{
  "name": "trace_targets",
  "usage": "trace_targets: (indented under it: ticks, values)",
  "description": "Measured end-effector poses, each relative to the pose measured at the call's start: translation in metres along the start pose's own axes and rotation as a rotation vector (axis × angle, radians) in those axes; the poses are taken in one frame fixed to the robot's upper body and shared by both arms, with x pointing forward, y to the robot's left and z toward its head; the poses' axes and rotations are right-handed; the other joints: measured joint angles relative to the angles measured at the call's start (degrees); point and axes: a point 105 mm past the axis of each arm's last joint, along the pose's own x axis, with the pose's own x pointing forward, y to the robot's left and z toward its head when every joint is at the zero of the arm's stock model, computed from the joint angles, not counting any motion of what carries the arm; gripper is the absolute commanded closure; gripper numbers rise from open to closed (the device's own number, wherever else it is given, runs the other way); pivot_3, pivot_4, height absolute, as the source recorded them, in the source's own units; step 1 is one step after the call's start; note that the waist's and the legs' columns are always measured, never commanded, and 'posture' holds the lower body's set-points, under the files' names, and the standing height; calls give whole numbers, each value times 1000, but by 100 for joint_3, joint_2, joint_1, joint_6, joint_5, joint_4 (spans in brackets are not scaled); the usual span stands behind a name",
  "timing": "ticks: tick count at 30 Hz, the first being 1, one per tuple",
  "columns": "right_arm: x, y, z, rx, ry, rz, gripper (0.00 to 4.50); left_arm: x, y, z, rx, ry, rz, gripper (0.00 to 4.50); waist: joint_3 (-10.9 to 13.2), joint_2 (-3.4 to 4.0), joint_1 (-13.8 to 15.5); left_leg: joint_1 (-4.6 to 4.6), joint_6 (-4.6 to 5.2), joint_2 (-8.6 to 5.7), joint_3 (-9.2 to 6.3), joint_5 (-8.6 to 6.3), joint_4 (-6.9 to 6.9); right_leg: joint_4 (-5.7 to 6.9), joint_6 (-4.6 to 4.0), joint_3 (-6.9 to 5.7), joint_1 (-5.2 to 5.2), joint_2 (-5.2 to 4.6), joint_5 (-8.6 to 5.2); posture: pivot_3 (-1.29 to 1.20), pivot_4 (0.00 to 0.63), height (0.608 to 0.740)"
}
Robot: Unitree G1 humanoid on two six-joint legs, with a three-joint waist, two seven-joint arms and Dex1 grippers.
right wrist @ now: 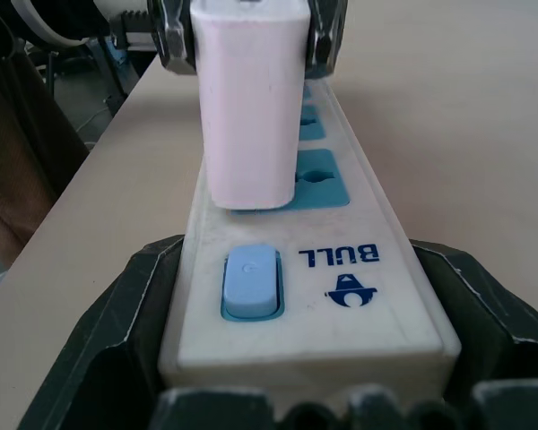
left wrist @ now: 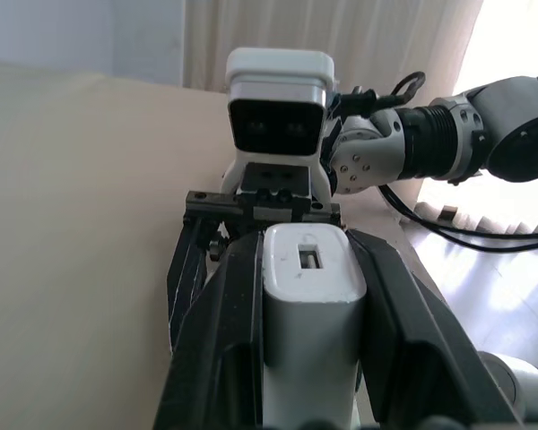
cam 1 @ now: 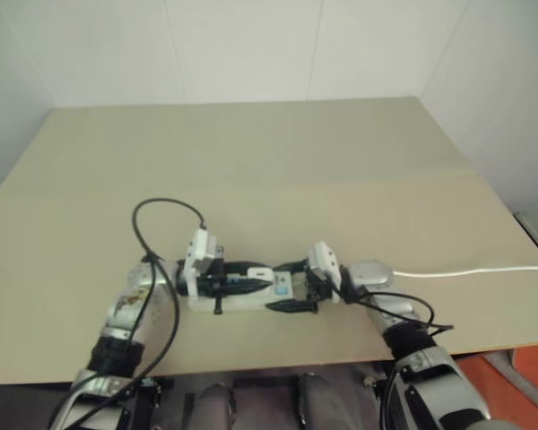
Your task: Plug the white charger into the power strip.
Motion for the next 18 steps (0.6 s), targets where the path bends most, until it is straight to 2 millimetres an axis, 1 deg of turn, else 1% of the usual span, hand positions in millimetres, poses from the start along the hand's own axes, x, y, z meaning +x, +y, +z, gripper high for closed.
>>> trace_targets:
  ticks: [6,13,18]
  values:
    - [2,0,0,-2,2,1,1081,-4,-1,-1,31,8,-5,3476,0,0,-9,10,0,12,6,0,-4,0,-5,9,1,12,3,0,150,740]
    - [7,-1,0,5,3,10,1081,-14,-1,-4,55,40,4,3476,0,0,-15,47,-1,63,21,-1,-19,-10,-24,17,23,63,14,0,150,740]
    - [9,-1,-1,8,4,11,1081,-20,-2,-7,61,59,6,3476,0,1,-22,57,-1,70,22,-1,-20,-10,-28,18,31,69,16,0,150,740]
